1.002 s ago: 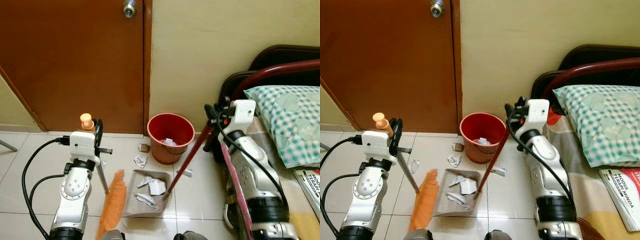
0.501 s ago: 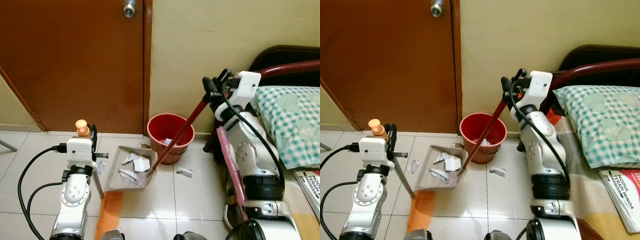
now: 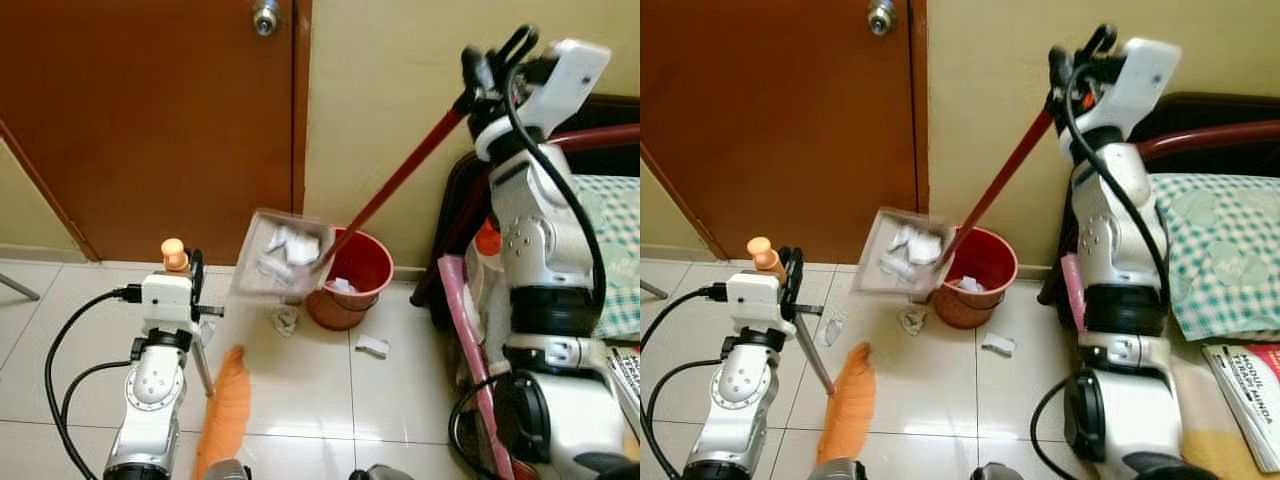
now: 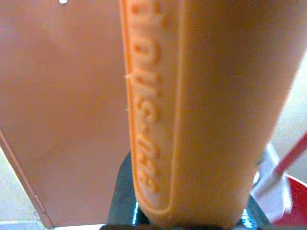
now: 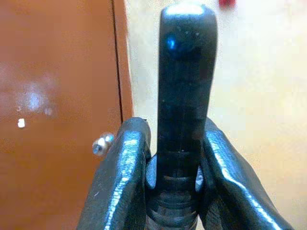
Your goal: Sweep floor
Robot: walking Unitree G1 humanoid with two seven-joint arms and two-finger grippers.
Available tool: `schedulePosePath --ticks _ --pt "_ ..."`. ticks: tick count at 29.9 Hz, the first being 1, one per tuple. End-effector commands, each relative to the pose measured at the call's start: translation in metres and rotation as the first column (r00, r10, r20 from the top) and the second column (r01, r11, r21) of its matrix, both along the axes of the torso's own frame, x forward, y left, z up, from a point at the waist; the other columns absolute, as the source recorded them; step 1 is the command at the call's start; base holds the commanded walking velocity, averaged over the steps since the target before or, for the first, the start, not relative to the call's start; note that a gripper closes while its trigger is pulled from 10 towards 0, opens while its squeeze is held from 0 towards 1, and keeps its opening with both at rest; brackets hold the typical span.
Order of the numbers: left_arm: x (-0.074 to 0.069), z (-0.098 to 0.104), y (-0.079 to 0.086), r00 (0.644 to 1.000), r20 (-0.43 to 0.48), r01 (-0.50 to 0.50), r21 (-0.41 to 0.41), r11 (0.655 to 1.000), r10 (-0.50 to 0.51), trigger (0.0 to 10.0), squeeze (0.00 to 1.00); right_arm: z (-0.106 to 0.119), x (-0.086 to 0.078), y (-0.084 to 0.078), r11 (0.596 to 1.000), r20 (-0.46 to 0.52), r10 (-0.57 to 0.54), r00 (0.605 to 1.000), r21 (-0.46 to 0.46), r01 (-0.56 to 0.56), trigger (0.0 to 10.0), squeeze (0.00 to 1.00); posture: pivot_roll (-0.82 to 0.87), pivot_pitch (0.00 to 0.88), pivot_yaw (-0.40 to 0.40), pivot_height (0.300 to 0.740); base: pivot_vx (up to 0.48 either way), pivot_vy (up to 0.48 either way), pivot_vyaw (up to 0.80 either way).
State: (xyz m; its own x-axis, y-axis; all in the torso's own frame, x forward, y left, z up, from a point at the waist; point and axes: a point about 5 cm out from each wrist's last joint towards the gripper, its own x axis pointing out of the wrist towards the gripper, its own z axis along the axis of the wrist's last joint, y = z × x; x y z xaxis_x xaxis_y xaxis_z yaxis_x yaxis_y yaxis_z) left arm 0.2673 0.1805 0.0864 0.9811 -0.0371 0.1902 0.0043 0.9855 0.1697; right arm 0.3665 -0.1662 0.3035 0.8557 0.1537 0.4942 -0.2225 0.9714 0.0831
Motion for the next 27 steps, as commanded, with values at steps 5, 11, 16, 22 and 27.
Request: schedulePosePath --ticks 5,11,16,22,27 --pt "-0.002 0.0 -0.007 1.0 -0.004 0.019 -0.036 0.999 -0.019 10.0 0.0 0.019 0.007 0.004 0.994 0.105 -0.045 0.993 -0.092 0.055 10.0 0.0 0.0 0.0 -0.038 0.74 0.0 0.0 0.0" --pt "-0.006 0.0 -0.007 1.0 -0.006 0.016 -0.042 0.999 -0.017 10.0 0.0 0.018 0.015 0.009 0.974 0.157 -0.085 0.984 -0.196 0.115 10.0 0.0 0.01 0.0 -0.043 0.74 0.0 0.0 0.0" --pt "-0.007 -0.001 -0.008 1.0 -0.012 0.026 -0.042 0.999 -0.026 10.0 0.0 -0.003 0.018 0.024 0.932 0.184 -0.089 0.979 -0.33 0.147 10.0 0.0 0.01 0.0 -0.042 0.74 0.0 0.0 0.0" --pt "-0.01 0.0 -0.009 1.0 -0.013 0.025 -0.045 0.999 -0.026 10.0 0.0 -0.011 0.016 0.039 0.894 0.257 -0.09 0.962 -0.406 0.192 10.0 0.0 0.02 0.0 -0.046 0.74 0.0 0.0 0.0" --pt "-0.011 0.0 -0.009 0.999 -0.016 0.027 -0.045 0.999 -0.028 10.0 0.0 -0.015 0.014 0.056 0.887 0.288 -0.037 0.957 -0.432 0.164 10.0 0.0 0.02 0.007 -0.048 0.74 0.0 0.0 0.0"
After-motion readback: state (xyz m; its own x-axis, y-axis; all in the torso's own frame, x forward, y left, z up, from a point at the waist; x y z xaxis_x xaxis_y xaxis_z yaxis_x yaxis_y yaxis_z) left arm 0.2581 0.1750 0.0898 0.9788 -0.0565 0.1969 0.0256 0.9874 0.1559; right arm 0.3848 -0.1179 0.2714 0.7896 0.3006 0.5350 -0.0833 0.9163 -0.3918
